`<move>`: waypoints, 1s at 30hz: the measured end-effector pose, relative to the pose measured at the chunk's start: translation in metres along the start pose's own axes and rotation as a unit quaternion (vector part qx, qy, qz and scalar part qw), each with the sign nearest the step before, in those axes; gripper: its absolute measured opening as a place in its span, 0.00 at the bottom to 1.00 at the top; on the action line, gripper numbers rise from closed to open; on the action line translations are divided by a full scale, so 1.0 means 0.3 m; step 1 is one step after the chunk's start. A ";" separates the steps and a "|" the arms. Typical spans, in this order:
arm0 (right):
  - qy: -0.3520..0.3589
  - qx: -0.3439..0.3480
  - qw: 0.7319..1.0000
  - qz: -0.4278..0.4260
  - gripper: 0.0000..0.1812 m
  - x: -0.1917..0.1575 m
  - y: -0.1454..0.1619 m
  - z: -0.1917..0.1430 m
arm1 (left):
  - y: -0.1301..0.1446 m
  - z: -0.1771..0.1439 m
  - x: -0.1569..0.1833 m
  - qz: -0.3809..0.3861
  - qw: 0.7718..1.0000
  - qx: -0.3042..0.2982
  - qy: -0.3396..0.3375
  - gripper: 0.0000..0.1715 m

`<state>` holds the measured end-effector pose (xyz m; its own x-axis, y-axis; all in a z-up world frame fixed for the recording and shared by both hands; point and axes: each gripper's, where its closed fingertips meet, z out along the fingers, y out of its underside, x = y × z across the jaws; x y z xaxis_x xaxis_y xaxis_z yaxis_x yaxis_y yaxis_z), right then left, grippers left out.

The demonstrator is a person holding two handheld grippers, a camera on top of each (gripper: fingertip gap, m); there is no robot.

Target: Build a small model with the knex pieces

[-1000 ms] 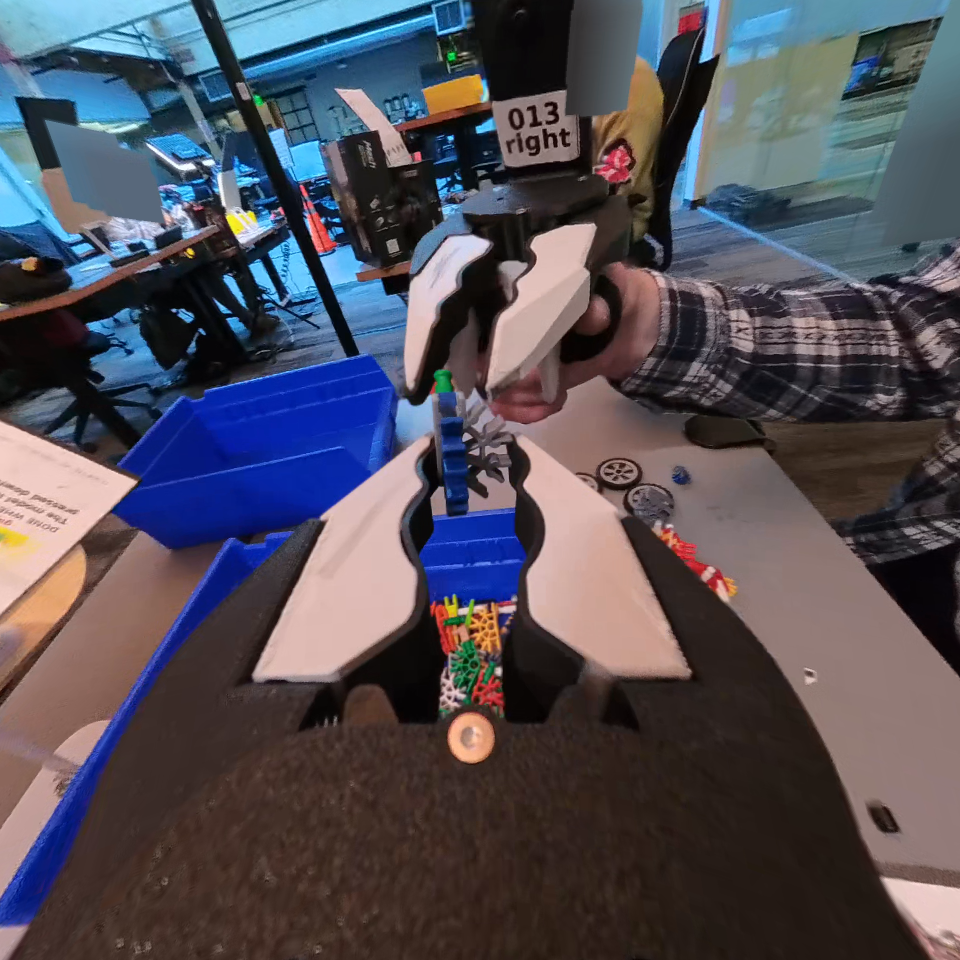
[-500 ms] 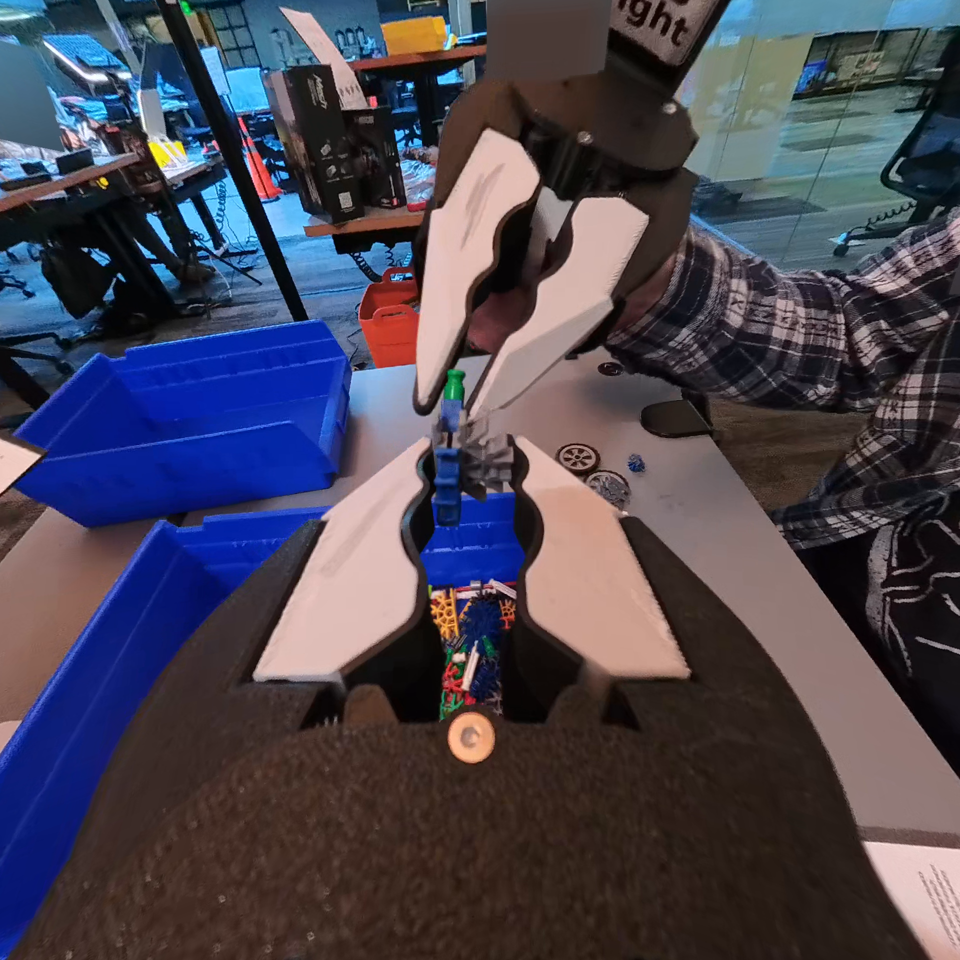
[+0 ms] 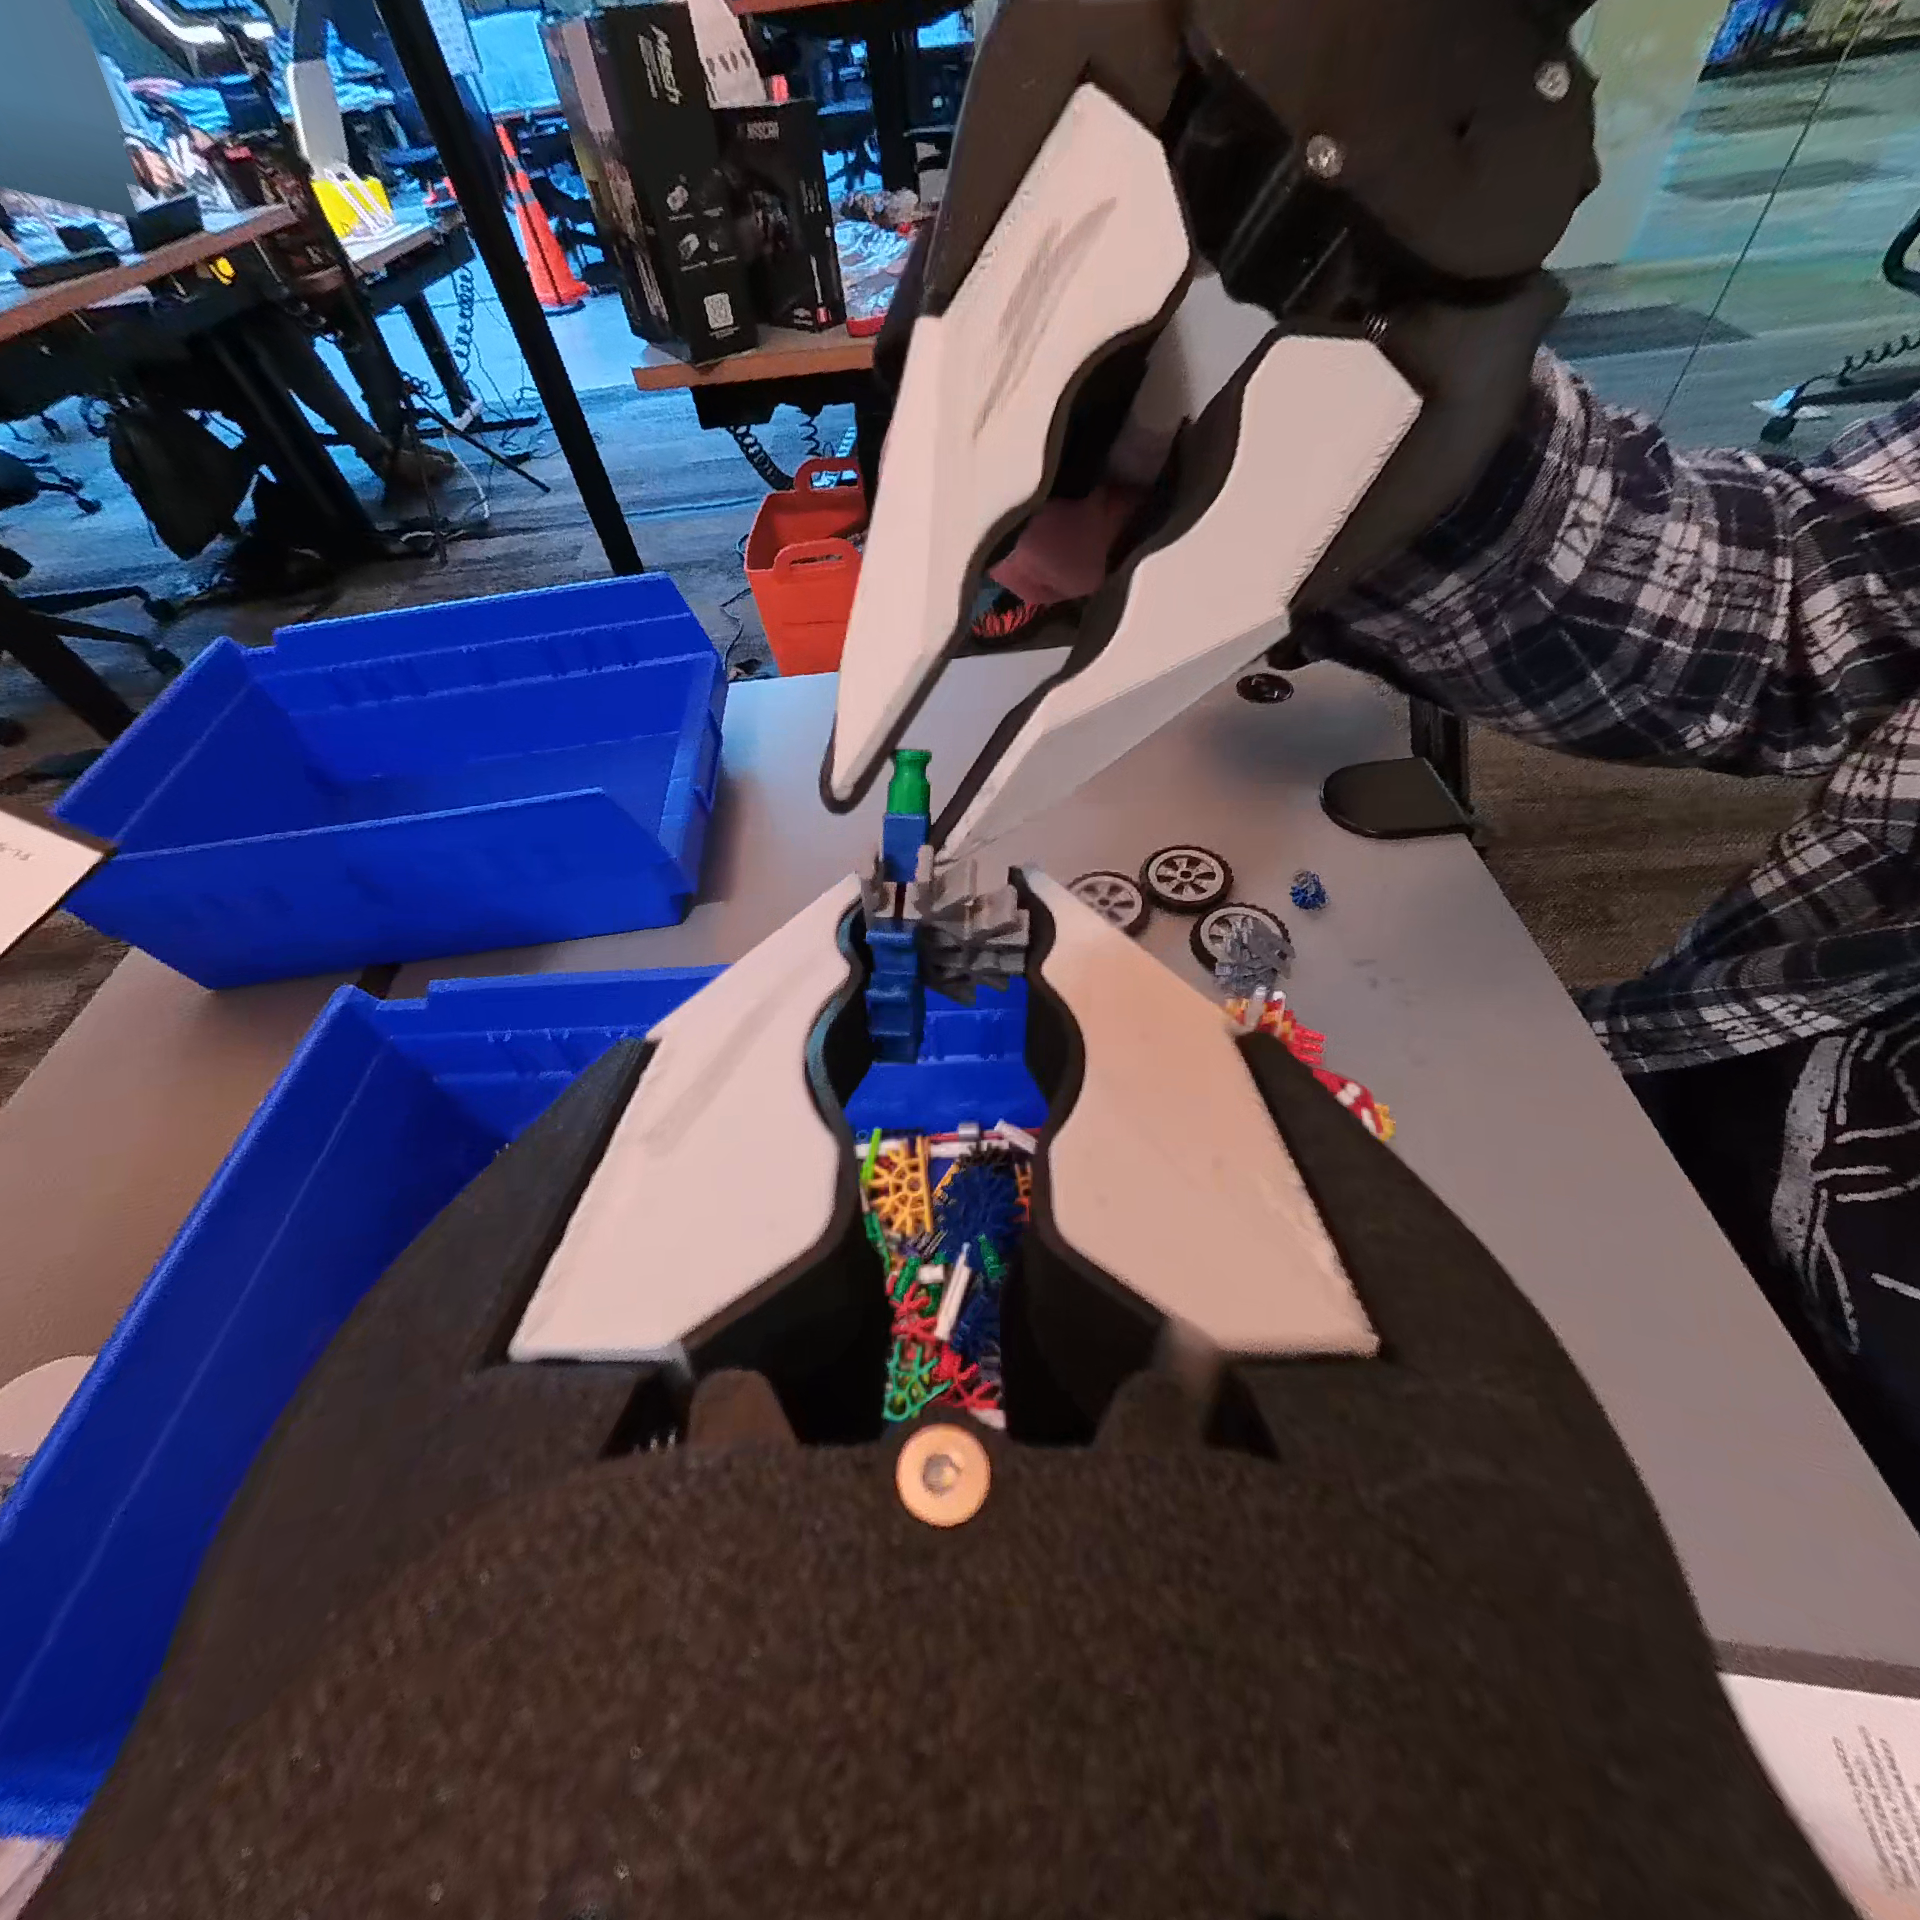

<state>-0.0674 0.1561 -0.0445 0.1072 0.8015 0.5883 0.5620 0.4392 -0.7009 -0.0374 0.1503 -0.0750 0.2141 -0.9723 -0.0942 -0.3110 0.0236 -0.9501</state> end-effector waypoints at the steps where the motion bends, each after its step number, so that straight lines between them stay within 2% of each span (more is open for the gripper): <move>1: -0.001 -0.002 1.000 -0.003 0.05 0.000 0.000 -0.001 | -0.001 0.002 -0.001 -0.001 1.000 0.000 -0.001 0.12; 6: 0.023 -0.025 0.999 -0.019 0.04 0.011 0.011 0.004 | 0.001 0.009 -0.018 -0.026 1.000 0.003 -0.008 0.11; 11: 0.058 -0.090 0.993 -0.044 0.04 0.033 0.074 0.030 | 0.042 0.048 -0.070 -0.079 0.996 -0.009 -0.031 0.11; 17: 0.095 -0.131 0.983 -0.089 0.04 0.054 0.117 0.063 | 0.073 0.068 -0.111 -0.128 0.991 -0.013 -0.043 0.11; 25: 0.089 -0.079 0.992 -0.052 0.04 0.060 0.096 0.049 | 0.036 0.059 -0.113 -0.118 0.992 0.017 -0.044 0.13; 28: 0.103 -0.077 0.990 -0.065 0.04 0.067 0.094 0.055 | 0.039 0.056 -0.124 -0.130 0.990 0.014 -0.054 0.12; 30: 0.109 -0.087 0.987 -0.082 0.04 0.064 0.103 0.063 | 0.062 0.059 -0.128 -0.131 0.989 -0.011 -0.063 0.12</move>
<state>-0.0634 0.1928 -0.0625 0.1665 0.6103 0.7745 0.7162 0.4650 -0.5204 -0.0351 0.1922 -0.0942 0.4031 -0.9076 0.1173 -0.2489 -0.2320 -0.9403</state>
